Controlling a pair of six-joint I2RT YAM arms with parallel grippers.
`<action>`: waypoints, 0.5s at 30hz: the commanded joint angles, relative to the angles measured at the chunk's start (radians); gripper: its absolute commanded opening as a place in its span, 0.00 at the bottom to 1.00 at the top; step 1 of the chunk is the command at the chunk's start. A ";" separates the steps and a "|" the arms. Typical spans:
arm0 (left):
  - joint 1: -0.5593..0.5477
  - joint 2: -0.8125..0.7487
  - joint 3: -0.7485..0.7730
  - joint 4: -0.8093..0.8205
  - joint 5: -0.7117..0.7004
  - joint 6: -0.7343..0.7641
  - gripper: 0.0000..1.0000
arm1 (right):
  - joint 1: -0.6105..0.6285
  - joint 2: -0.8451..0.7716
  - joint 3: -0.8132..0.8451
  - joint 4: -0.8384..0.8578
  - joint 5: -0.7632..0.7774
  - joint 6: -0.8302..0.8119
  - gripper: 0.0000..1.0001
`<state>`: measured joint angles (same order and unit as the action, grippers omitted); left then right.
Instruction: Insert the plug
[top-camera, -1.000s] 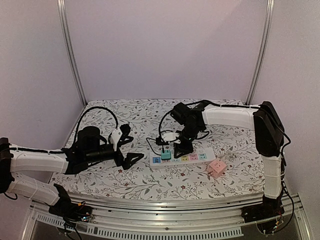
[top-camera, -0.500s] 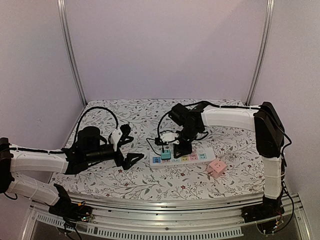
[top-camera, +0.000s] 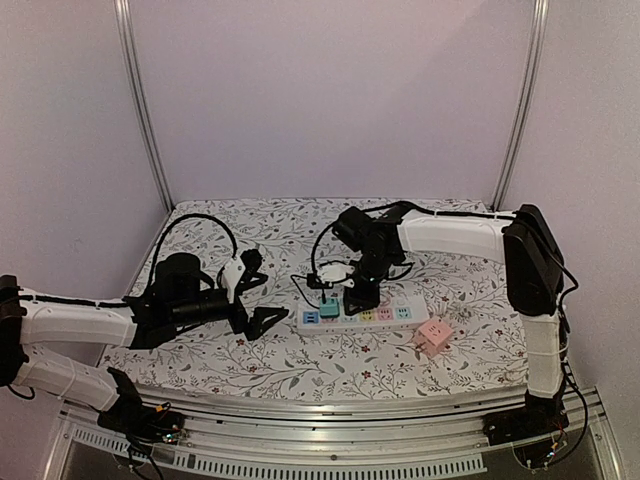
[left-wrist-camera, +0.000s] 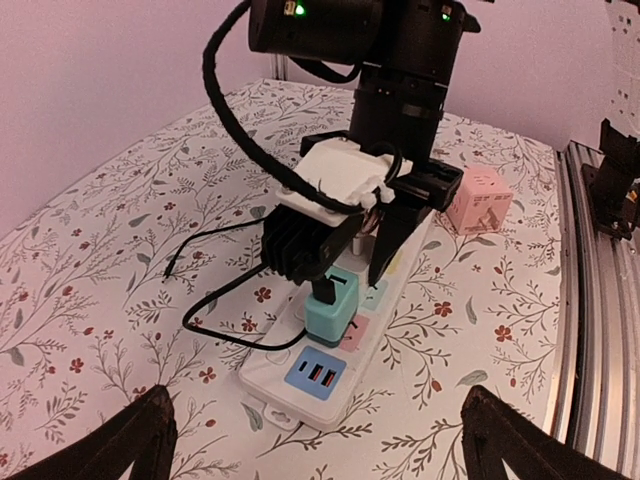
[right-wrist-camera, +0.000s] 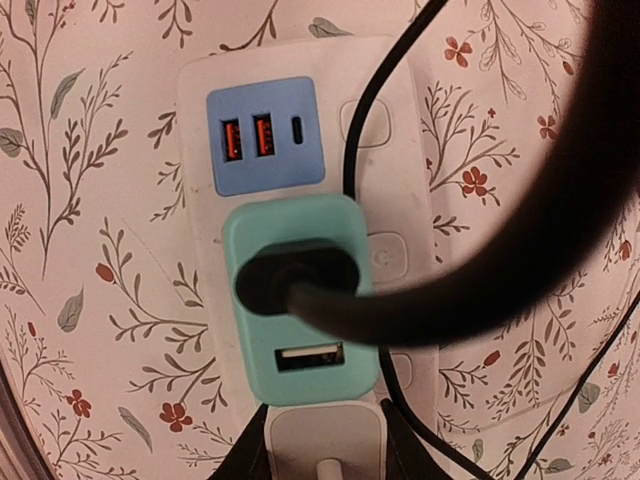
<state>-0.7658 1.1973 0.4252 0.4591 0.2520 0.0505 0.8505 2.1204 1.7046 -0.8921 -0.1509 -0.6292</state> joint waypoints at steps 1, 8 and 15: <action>-0.021 -0.005 -0.025 0.019 0.006 0.005 0.99 | 0.012 0.049 -0.008 0.017 0.027 0.061 0.36; -0.024 -0.013 -0.025 0.014 0.006 0.016 0.99 | 0.016 -0.011 -0.005 0.054 -0.014 0.082 0.51; -0.026 -0.016 -0.021 0.007 0.008 0.025 1.00 | 0.027 -0.070 -0.009 0.068 0.006 0.089 0.59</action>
<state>-0.7753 1.1954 0.4160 0.4591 0.2535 0.0593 0.8665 2.1197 1.7050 -0.8429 -0.1505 -0.5518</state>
